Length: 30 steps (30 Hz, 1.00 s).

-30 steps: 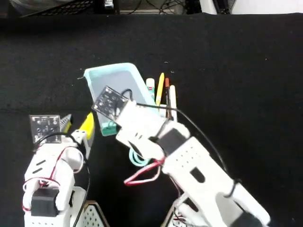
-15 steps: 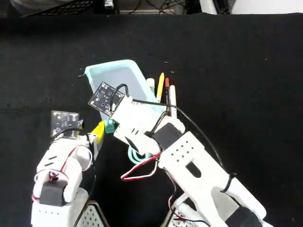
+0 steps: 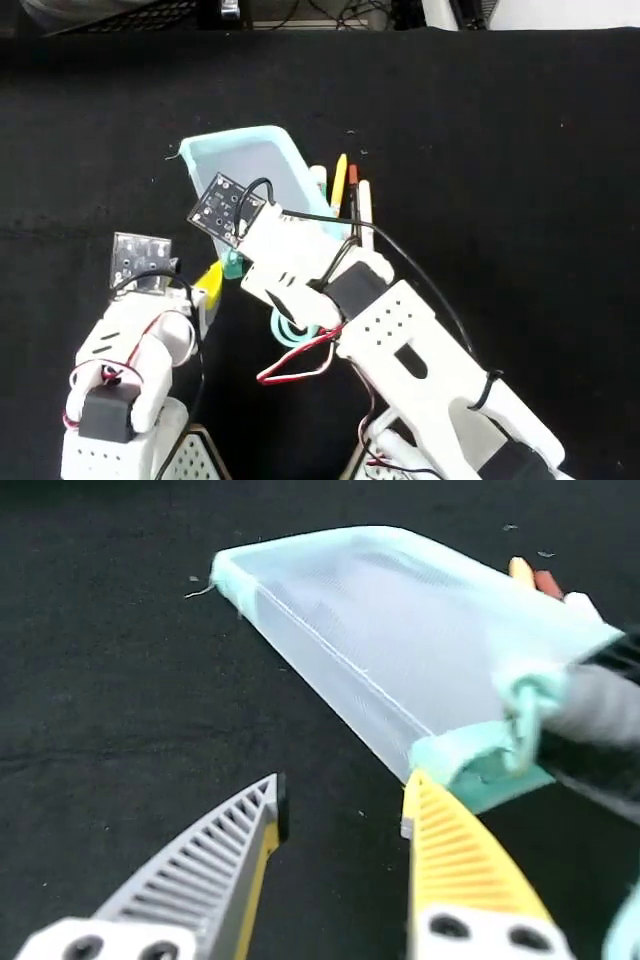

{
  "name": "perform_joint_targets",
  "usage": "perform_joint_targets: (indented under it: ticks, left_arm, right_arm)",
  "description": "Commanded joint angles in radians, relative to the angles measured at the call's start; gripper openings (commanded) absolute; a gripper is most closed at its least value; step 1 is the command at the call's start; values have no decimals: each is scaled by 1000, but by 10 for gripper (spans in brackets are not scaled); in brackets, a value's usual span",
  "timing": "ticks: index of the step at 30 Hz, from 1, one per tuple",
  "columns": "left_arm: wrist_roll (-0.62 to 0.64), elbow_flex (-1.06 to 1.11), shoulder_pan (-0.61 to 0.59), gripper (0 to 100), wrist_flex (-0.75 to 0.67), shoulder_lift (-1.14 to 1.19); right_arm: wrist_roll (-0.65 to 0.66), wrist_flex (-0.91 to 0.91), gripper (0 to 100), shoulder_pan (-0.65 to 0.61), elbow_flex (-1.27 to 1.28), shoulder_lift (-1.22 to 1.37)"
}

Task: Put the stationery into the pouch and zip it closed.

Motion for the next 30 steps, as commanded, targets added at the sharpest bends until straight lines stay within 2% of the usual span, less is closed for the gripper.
perform_joint_targets:
  ticks: [1, 4, 8, 13, 16, 30]
  left_arm:
    - [-8, -54, 67, 214, 17, 3]
    - [-9, -28, 96, 214, -9, 3]
    - [-12, -4, 67, 214, -51, 3]
    - [-9, -128, 70, 214, 66, 2]
    - [-9, -148, 70, 214, 87, 2]
    - [-17, 97, 58, 214, -166, 3]
  right_arm:
    - [6, -5, 12, 15, -54, -31]
    - [6, -5, 12, 15, -54, -31]
    - [6, -5, 12, 15, -53, -31]
    - [6, -5, 12, 15, -53, -31]
    - [6, -5, 12, 15, -53, -31]
    - [6, 2, 12, 14, -53, -35]
